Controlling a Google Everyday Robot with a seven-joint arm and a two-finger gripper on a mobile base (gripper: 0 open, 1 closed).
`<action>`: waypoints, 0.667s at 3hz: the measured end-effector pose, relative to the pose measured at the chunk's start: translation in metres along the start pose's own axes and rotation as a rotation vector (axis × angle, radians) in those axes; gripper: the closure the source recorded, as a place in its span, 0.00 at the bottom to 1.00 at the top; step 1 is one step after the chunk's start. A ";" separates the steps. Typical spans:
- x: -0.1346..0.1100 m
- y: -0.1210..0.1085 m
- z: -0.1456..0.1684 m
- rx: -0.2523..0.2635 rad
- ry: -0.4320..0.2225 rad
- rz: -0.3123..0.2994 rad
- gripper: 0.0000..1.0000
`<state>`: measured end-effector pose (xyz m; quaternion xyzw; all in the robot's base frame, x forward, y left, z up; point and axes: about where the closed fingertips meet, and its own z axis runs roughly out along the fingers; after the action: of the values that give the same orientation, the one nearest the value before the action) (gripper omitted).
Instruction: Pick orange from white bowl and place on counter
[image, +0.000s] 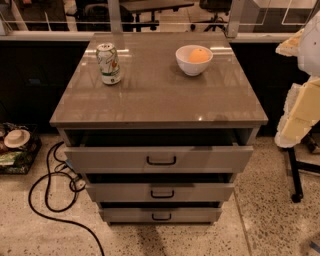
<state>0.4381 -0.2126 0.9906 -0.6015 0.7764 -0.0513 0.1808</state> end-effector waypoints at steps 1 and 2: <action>-0.001 -0.003 -0.001 0.008 -0.005 -0.002 0.00; -0.005 -0.034 0.007 0.045 -0.002 -0.014 0.00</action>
Offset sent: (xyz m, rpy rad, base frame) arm 0.0880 -0.0115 0.0043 -0.0341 -0.0880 0.0059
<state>0.4729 -0.2164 0.9950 -0.6026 0.7708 -0.0694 0.1949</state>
